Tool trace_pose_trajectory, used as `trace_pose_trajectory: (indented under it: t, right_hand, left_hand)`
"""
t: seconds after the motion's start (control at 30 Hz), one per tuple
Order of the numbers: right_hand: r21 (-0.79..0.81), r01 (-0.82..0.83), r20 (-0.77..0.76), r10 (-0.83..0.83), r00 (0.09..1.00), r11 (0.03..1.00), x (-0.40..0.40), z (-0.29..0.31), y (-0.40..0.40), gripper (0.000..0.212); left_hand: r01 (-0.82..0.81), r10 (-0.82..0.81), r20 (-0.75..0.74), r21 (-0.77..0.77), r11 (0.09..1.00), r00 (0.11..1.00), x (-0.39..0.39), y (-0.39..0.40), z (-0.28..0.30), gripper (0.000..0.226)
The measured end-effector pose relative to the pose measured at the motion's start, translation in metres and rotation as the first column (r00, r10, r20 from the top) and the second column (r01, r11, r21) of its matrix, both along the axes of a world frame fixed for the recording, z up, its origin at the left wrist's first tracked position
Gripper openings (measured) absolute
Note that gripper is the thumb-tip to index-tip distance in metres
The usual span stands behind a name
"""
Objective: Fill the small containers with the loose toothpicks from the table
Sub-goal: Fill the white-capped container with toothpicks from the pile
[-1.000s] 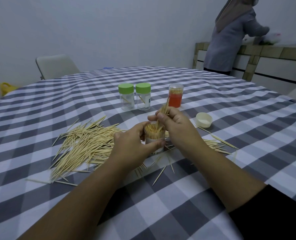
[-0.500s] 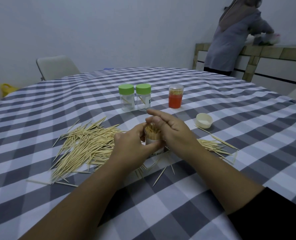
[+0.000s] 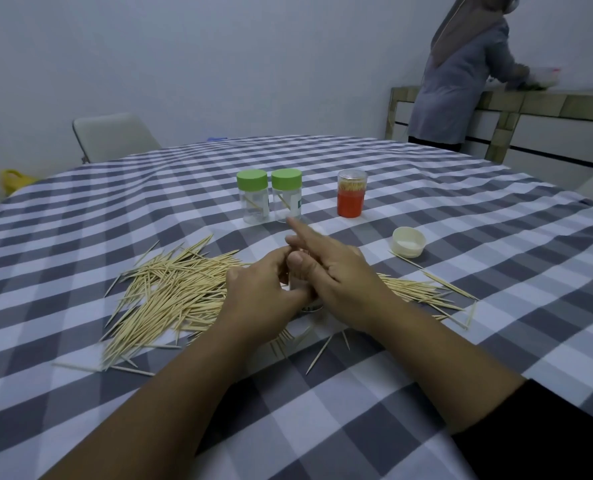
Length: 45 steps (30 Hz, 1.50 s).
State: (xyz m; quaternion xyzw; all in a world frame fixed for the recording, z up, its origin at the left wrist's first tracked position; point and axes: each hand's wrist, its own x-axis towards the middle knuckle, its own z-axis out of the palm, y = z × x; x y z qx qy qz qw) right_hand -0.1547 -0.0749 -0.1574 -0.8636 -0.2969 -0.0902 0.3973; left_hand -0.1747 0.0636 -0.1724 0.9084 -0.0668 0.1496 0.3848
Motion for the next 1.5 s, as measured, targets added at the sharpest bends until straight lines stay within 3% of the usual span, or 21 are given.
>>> trace_pose_trajectory:
  t: [0.1,0.17,0.3,0.4,0.57,0.6,0.67,0.73,0.8,0.97,1.1,1.2,1.27,1.4,1.5]
  right_hand:
    - [-0.163,0.085,0.04,-0.08,0.996,0.983,0.005,0.003,-0.005,0.053]
    - [-0.231,0.109,0.018,-0.108,0.994,0.967,0.008,0.005,-0.011,0.049]
    - [-0.044,0.062,-0.023,-0.063,0.998,0.997,0.006,0.006,-0.015,0.052]
    - [-0.044,0.083,-0.02,-0.084,0.996,0.996,0.008,0.005,-0.015,0.058]
    - [0.202,0.128,-0.098,-0.11,0.989,0.971,0.011,0.01,-0.023,0.042]
    - [0.181,0.196,-0.085,-0.183,0.979,0.964,0.014,0.009,-0.025,0.039]
    - [-0.013,0.397,-0.012,-0.397,0.918,0.918,0.023,0.003,-0.031,0.04]
    - [-0.242,0.543,0.021,-0.555,0.832,0.804,0.032,-0.004,-0.037,0.049]
    - [-0.371,0.606,-0.005,-0.654,0.756,0.704,0.038,-0.008,-0.044,0.057]
    - [-0.485,0.681,-0.029,-0.788,0.615,0.549,0.045,-0.01,-0.058,0.056]
    - [-0.471,0.729,0.077,-0.801,0.594,0.496,0.045,-0.012,-0.061,0.042]
    - [-0.425,0.741,0.136,-0.773,0.62,0.52,0.042,-0.006,-0.058,0.03]
    - [-0.316,0.713,0.128,-0.716,0.686,0.626,0.038,0.0,-0.054,0.028]
    - [-0.172,0.317,-0.01,-0.323,0.946,0.933,0.019,0.008,-0.038,0.047]
    - [-0.063,0.099,-0.12,-0.106,0.987,0.993,0.011,0.01,-0.032,0.061]
  left_hand:
    - [0.014,-0.014,-0.014,-0.049,0.999,1.0,-0.002,0.0,0.001,0.049]
    - [0.019,-0.021,-0.022,-0.06,0.998,1.0,-0.003,0.0,0.002,0.048]
    - [0.027,-0.03,-0.03,-0.081,0.996,0.999,0.0,0.002,-0.001,0.046]
    - [0.023,-0.026,-0.033,-0.073,0.997,0.999,0.001,0.003,-0.002,0.041]
    - [-0.015,0.01,-0.062,-0.076,0.997,0.998,0.0,0.003,-0.001,0.073]
    - [-0.022,0.016,-0.066,-0.084,0.996,0.998,-0.001,0.002,-0.001,0.076]
    - [-0.025,0.017,-0.072,-0.113,0.993,0.997,-0.001,0.002,-0.001,0.078]
    - [-0.022,0.012,-0.076,-0.127,0.992,0.997,-0.001,0.002,-0.002,0.076]
    - [-0.009,-0.001,-0.074,-0.129,0.992,0.997,-0.001,0.002,-0.002,0.074]
    - [0.01,-0.018,-0.054,-0.154,0.988,0.998,-0.002,0.001,-0.004,0.067]
    - [0.015,-0.024,-0.058,-0.151,0.988,0.998,-0.001,0.001,-0.004,0.067]
    - [0.01,-0.019,-0.058,-0.153,0.988,0.998,0.0,0.003,-0.006,0.067]
    - [0.006,-0.015,-0.062,-0.142,0.99,0.998,0.0,0.004,-0.007,0.066]
    - [-0.005,-0.005,-0.066,-0.149,0.989,0.998,0.002,0.005,-0.008,0.065]
    - [-0.012,-0.002,-0.077,-0.184,0.983,0.997,0.004,0.005,-0.01,0.07]
